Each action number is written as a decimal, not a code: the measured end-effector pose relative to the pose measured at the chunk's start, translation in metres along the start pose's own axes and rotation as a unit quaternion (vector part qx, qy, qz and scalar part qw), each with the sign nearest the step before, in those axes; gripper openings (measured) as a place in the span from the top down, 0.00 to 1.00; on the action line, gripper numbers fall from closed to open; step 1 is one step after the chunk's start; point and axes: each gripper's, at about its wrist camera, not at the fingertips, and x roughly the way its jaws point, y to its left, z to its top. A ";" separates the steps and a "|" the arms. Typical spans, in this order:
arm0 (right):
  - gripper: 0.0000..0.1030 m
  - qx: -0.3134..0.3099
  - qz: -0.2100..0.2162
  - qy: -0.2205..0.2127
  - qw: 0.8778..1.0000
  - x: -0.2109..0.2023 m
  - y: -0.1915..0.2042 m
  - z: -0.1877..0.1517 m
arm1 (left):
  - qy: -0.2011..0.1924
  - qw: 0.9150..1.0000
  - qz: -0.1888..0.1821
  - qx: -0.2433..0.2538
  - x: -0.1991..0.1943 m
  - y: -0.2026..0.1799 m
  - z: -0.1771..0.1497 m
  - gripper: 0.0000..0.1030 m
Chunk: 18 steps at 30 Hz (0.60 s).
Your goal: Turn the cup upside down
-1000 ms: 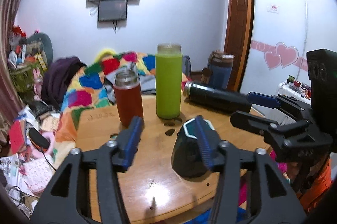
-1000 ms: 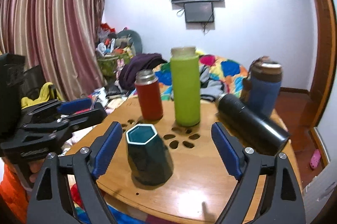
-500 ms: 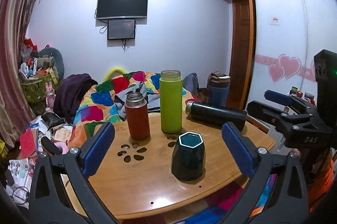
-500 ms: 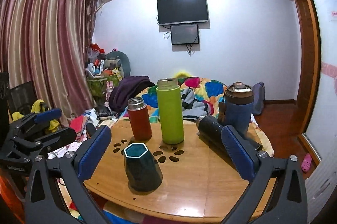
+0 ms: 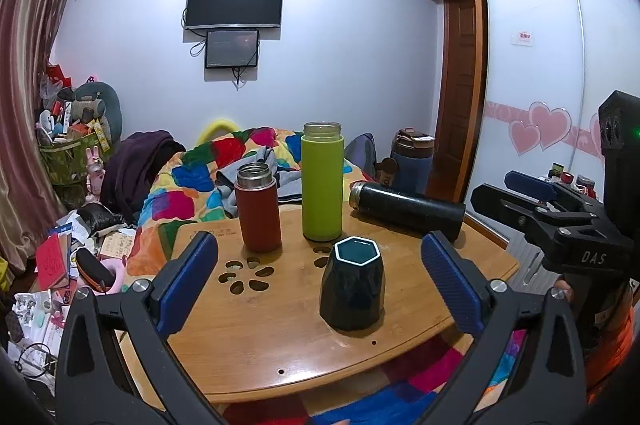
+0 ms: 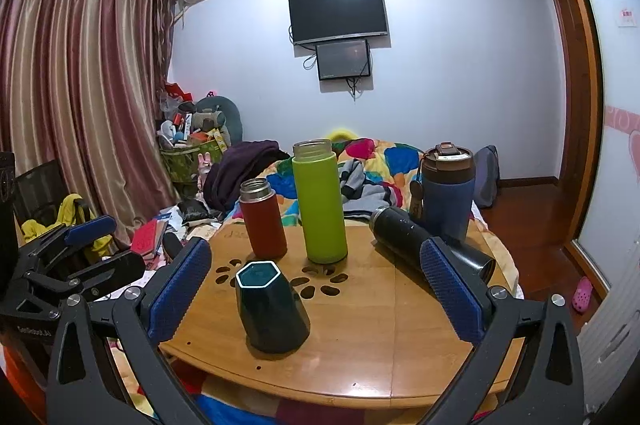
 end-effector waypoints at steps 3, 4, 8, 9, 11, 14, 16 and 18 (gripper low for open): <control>0.00 0.000 0.000 0.002 1.000 0.002 0.000 -0.001 | 0.001 1.000 0.000 -0.001 0.000 0.000 0.000 0.00; 0.00 0.000 0.000 0.002 1.000 0.002 -0.001 0.000 | 0.001 1.000 0.000 -0.001 0.000 0.000 0.000 0.00; 0.00 0.003 0.001 0.004 1.000 0.002 -0.002 -0.002 | 0.001 1.000 0.000 -0.002 0.000 0.000 0.000 0.00; 0.00 0.003 0.001 0.004 1.000 0.003 -0.002 -0.002 | 0.001 1.000 0.000 -0.002 0.000 0.000 0.000 0.00; 0.00 0.004 0.002 0.006 1.000 0.003 -0.002 -0.002 | 0.001 1.000 0.000 -0.002 0.000 0.000 0.000 0.00; 0.00 0.006 0.003 0.008 1.000 0.004 -0.002 -0.003 | 0.001 1.000 0.000 -0.002 0.000 0.001 0.000 0.00; 0.00 0.006 0.004 0.008 1.000 0.004 -0.002 -0.003 | 0.001 1.000 0.000 -0.002 0.000 0.001 0.000 0.00; 0.00 0.005 0.003 0.008 1.000 0.004 -0.002 -0.003 | 0.001 1.000 0.000 -0.002 0.000 0.000 0.000 0.00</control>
